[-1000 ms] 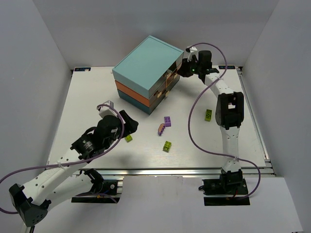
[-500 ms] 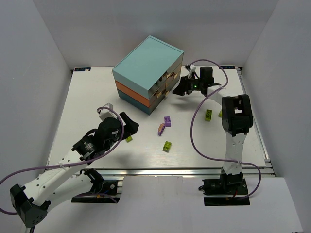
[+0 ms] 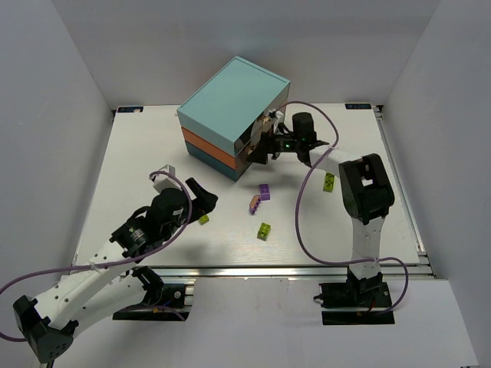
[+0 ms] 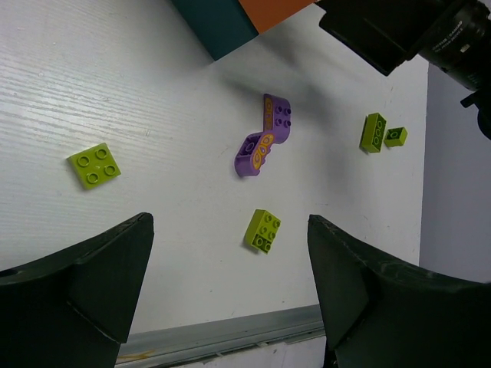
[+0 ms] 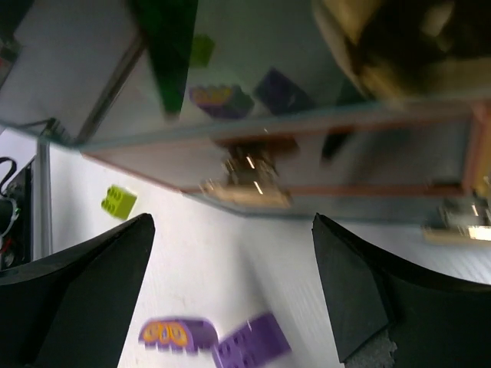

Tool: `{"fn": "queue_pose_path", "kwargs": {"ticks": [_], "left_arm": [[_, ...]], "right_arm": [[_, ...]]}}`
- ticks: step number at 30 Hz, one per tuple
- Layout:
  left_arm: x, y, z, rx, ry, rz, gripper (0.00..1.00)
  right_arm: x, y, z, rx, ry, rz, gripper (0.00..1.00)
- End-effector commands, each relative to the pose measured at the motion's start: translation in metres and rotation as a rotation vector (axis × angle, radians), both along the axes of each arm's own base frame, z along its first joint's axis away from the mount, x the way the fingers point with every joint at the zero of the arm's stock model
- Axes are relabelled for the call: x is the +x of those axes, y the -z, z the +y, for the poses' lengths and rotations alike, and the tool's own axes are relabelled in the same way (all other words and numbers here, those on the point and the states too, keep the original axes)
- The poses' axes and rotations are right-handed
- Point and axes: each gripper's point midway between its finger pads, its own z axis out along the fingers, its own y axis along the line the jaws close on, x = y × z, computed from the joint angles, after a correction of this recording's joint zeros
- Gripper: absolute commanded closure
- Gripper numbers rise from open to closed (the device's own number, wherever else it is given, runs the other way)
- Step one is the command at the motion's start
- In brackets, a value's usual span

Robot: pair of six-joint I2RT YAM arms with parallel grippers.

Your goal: Sort the legos into containers by color

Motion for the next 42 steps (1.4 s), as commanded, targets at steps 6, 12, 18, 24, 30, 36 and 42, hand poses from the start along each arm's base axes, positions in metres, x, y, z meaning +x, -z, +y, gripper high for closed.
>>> {"fn": "queue_pose_path", "kwargs": {"ticks": [6, 12, 18, 24, 30, 36, 42], "left_arm": [[-0.001, -0.004, 0.008, -0.01, -0.029, -0.012, 0.09], [-0.003, -0.001, 0.011, -0.013, -0.037, -0.013, 0.09], [-0.002, -0.002, 0.01, -0.015, -0.035, -0.015, 0.09], [-0.004, 0.001, 0.011, -0.015, -0.034, -0.013, 0.09], [-0.006, 0.009, 0.011, -0.016, -0.035, 0.005, 0.09], [-0.006, 0.02, 0.009, -0.007, -0.027, 0.024, 0.09], [-0.007, 0.024, 0.009, 0.0, -0.024, 0.032, 0.09]], "right_arm": [[0.039, -0.033, 0.022, -0.063, 0.127, -0.142, 0.14], [0.044, -0.036, 0.021, -0.064, 0.143, -0.18, 0.32], [0.034, -0.039, 0.022, -0.045, 0.114, -0.2, 0.64], [0.022, -0.037, 0.01, -0.061, 0.118, -0.216, 0.91], [-0.005, -0.027, -0.02, -0.113, 0.123, -0.223, 0.92], [-0.029, -0.023, -0.039, -0.132, 0.126, -0.204, 0.83], [-0.034, -0.029, -0.043, -0.141, 0.095, -0.233, 0.39]]}}
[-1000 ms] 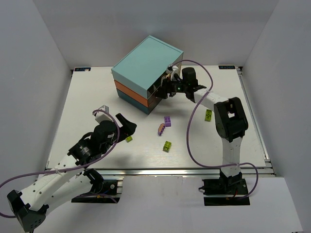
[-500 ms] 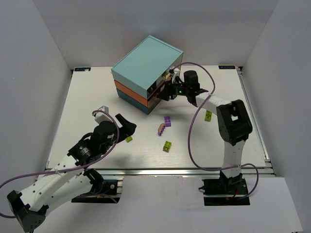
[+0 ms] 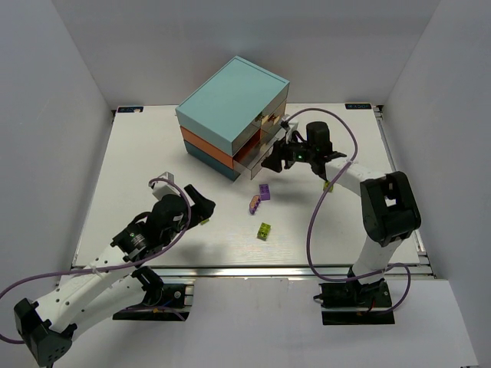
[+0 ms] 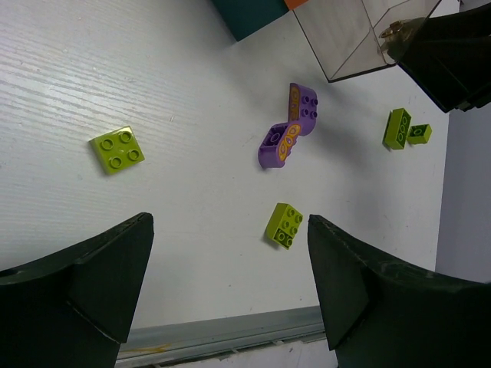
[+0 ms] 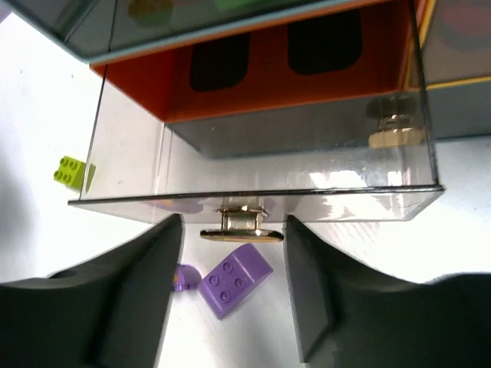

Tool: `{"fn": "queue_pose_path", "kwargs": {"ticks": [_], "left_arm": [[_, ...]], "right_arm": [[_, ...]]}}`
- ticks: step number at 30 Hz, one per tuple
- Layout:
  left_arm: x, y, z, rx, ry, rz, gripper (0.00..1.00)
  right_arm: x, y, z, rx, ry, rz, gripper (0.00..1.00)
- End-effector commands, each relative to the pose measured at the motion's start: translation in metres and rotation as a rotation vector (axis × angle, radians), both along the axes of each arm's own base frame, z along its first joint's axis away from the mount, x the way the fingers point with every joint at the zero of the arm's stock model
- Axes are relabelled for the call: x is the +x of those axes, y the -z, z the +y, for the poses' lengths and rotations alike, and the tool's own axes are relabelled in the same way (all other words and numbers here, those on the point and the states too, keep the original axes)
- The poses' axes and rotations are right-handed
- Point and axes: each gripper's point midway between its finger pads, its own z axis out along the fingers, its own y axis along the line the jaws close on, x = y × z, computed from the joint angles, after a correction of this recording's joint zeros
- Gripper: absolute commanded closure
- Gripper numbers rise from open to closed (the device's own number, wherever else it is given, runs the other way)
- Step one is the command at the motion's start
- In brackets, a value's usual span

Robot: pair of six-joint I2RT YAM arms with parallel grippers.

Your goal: Sort the legos into containers by color

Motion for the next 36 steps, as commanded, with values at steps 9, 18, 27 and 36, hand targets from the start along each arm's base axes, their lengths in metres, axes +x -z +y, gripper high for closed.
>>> {"fn": "queue_pose_path", "kwargs": {"ticks": [9, 18, 27, 36], "left_arm": [[-0.005, 0.014, 0.008, -0.005, -0.03, 0.026, 0.09], [0.012, 0.033, -0.037, 0.131, 0.208, 0.034, 0.44], [0.061, 0.048, -0.117, 0.335, 0.502, 0.016, 0.41], [0.073, 0.077, -0.163, 0.372, 0.635, 0.015, 0.28]], "right_arm": [[-0.049, -0.007, -0.03, -0.083, -0.224, -0.176, 0.28], [-0.08, 0.006, -0.038, -0.123, -0.303, -0.19, 0.67], [-0.098, 0.006, -0.05, -0.149, -0.278, -0.134, 0.68], [-0.108, 0.012, -0.066, -0.183, -0.213, -0.13, 0.53]]}}
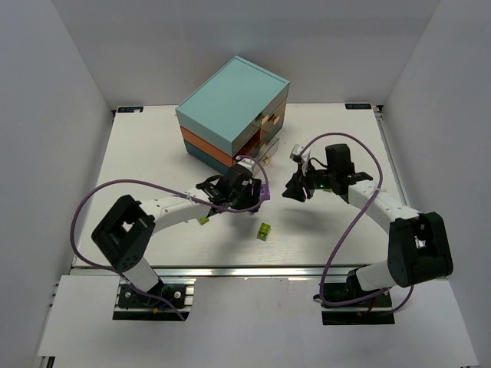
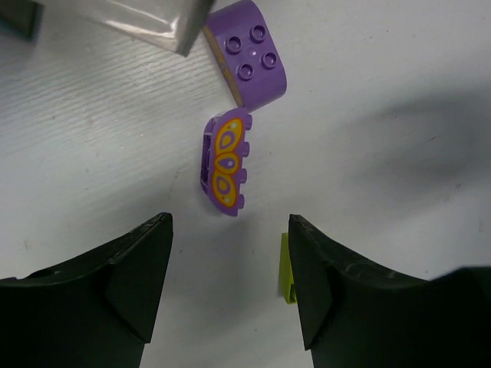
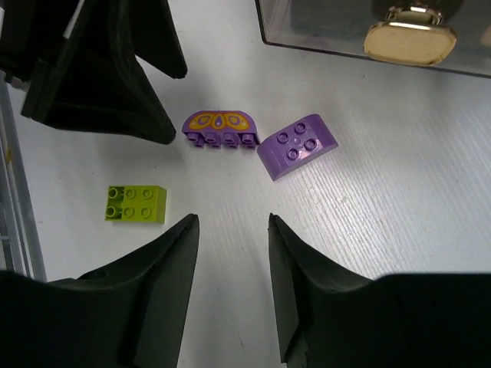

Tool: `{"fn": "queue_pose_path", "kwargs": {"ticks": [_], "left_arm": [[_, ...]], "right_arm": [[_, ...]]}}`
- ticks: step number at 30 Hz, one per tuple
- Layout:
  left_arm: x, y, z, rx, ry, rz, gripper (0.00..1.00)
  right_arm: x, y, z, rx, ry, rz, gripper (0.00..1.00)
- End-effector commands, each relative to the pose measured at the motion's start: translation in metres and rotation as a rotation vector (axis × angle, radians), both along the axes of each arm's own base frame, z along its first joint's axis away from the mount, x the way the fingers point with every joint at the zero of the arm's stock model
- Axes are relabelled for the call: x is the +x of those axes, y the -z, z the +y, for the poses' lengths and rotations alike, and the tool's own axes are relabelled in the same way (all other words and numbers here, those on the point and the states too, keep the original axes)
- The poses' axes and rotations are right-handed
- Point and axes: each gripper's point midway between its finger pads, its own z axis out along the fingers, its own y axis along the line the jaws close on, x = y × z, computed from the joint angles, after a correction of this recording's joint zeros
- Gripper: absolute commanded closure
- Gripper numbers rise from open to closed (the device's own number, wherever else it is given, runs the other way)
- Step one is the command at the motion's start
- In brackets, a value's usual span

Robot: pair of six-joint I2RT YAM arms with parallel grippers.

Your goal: Sort the legos into containers by color

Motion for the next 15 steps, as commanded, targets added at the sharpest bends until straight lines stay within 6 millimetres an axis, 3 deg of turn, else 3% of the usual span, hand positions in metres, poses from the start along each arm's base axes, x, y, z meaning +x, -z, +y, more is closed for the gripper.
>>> {"fn": "queue_pose_path", "kwargs": {"ticks": [1, 6, 10, 14, 15], "left_arm": [[0.008, -0.012, -0.025, -0.029, 0.086, -0.051, 0.28], [0.017, 0.015, -0.034, 0.06, 0.097, -0.033, 0.28], [0.029, 0.018, -0.039, 0.109, 0.084, -0.059, 0.31], [0.03, 0.025, -0.037, 0.138, 0.087, -0.053, 0.46], [0.028, 0.025, -0.036, 0.138, 0.088, -0.049, 0.55]], "right_arm": [[-0.001, -0.001, -0.005, -0.007, 0.026, -0.009, 0.53], [0.002, -0.002, -0.007, -0.004, 0.039, -0.008, 0.52], [0.004, -0.005, -0.008, -0.001, 0.046, -0.014, 0.52], [0.004, -0.005, -0.01, -0.001, 0.052, -0.012, 0.52], [0.004, -0.003, -0.01, -0.003, 0.053, -0.009, 0.52]]}}
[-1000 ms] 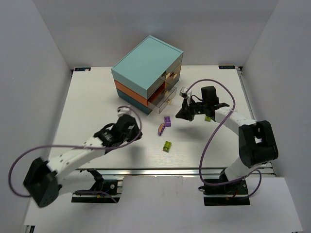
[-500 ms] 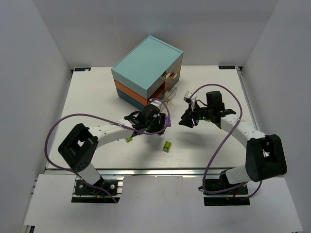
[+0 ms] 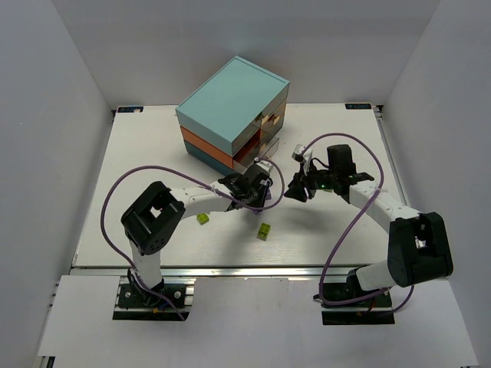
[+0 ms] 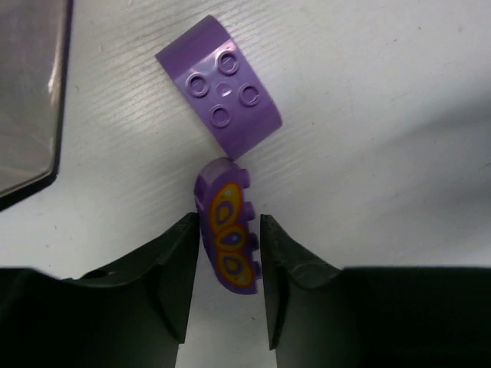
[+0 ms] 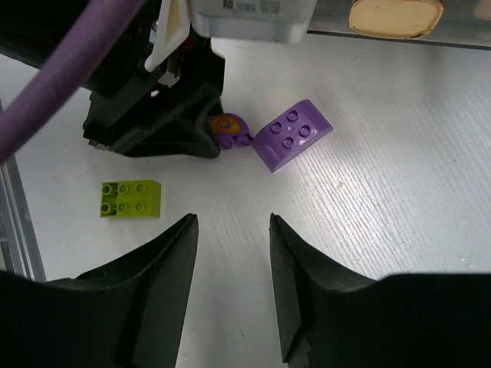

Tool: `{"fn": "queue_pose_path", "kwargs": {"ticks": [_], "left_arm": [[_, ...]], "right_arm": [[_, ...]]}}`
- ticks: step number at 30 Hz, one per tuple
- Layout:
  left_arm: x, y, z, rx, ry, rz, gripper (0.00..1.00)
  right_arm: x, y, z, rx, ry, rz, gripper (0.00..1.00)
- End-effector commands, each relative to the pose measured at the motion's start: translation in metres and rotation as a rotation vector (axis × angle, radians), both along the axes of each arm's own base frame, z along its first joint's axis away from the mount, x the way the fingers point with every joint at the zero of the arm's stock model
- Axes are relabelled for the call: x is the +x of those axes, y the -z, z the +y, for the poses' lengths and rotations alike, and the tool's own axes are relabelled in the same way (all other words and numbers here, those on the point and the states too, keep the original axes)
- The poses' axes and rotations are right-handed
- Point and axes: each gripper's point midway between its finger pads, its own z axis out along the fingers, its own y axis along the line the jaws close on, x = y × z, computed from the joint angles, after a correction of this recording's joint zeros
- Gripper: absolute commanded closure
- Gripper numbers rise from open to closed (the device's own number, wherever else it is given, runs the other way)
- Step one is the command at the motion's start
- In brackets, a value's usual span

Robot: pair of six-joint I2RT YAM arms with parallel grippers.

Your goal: Sort the legos into containers by color

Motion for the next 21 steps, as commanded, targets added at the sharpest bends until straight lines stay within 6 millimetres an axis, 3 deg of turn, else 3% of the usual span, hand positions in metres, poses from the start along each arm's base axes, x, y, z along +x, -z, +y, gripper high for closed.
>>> {"fn": "queue_pose_path", "kwargs": {"ticks": [1, 3, 6, 10, 11, 15, 19, 21], "left_arm": [[0.007, -0.019, -0.002, -0.002, 0.003, -0.05, 0.59], [-0.001, -0.019, -0.002, -0.004, 0.016, -0.043, 0.7], [-0.007, -0.037, -0.004, -0.039, 0.035, -0.063, 0.78], [-0.014, -0.084, -0.009, -0.146, 0.044, -0.115, 0.91], [-0.014, -0.112, -0.01, -0.201, 0.041, -0.155, 0.91], [-0.003, -0.183, -0.01, -0.336, 0.007, -0.275, 0.93], [0.021, -0.216, 0.001, -0.3, -0.046, -0.377, 0.93], [0.038, -0.212, 0.009, -0.238, -0.074, -0.393, 0.93]], "right_arm": [[0.002, -0.011, -0.001, 0.015, 0.006, -0.036, 0.52], [0.0, -0.01, -0.001, 0.017, 0.005, -0.032, 0.53], [-0.001, -0.01, -0.003, 0.016, 0.008, -0.032, 0.53], [0.002, -0.005, -0.008, -0.009, 0.038, -0.032, 0.55], [0.002, -0.005, -0.008, -0.013, 0.041, -0.033, 0.55], [-0.001, -0.001, -0.009, -0.02, 0.041, -0.027, 0.55], [-0.003, -0.001, -0.008, -0.025, 0.026, -0.037, 0.51], [-0.003, -0.003, -0.007, -0.028, 0.009, -0.059, 0.5]]}}
